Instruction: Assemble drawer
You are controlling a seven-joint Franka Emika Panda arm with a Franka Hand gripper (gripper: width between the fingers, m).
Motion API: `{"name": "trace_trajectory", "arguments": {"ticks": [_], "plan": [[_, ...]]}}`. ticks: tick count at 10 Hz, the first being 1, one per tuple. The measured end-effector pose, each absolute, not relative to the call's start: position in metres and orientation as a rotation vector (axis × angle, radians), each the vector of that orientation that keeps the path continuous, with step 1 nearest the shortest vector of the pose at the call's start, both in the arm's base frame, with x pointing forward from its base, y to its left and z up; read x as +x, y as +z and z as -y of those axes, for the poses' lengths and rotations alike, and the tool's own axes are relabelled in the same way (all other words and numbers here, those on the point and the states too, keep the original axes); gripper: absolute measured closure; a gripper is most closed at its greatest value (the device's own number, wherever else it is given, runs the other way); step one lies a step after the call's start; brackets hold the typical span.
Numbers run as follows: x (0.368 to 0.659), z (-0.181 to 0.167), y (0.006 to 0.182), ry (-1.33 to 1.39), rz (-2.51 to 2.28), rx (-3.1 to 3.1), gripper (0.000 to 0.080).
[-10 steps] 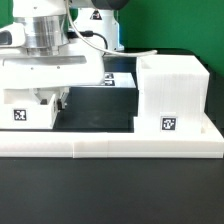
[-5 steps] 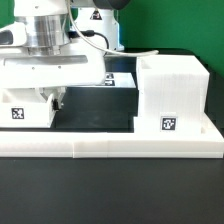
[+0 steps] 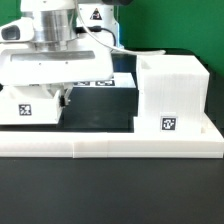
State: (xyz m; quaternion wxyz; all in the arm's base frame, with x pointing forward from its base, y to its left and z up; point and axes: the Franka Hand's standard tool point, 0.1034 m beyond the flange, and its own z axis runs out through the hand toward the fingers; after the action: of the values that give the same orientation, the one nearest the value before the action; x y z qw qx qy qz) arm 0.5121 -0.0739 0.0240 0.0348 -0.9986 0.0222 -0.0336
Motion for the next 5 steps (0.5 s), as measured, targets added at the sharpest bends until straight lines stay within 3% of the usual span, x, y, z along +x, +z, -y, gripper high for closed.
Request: {"name": "trace_trajectory", "arguments": {"ticks": [2, 5], "plan": [[0.5140, 0.0651, 0.0345, -0.120, -0.079, -3.061, 0.0757], [0.5122, 0.0658, 0.0334, -0.117, -0.059, -3.063, 0.0757]]}}
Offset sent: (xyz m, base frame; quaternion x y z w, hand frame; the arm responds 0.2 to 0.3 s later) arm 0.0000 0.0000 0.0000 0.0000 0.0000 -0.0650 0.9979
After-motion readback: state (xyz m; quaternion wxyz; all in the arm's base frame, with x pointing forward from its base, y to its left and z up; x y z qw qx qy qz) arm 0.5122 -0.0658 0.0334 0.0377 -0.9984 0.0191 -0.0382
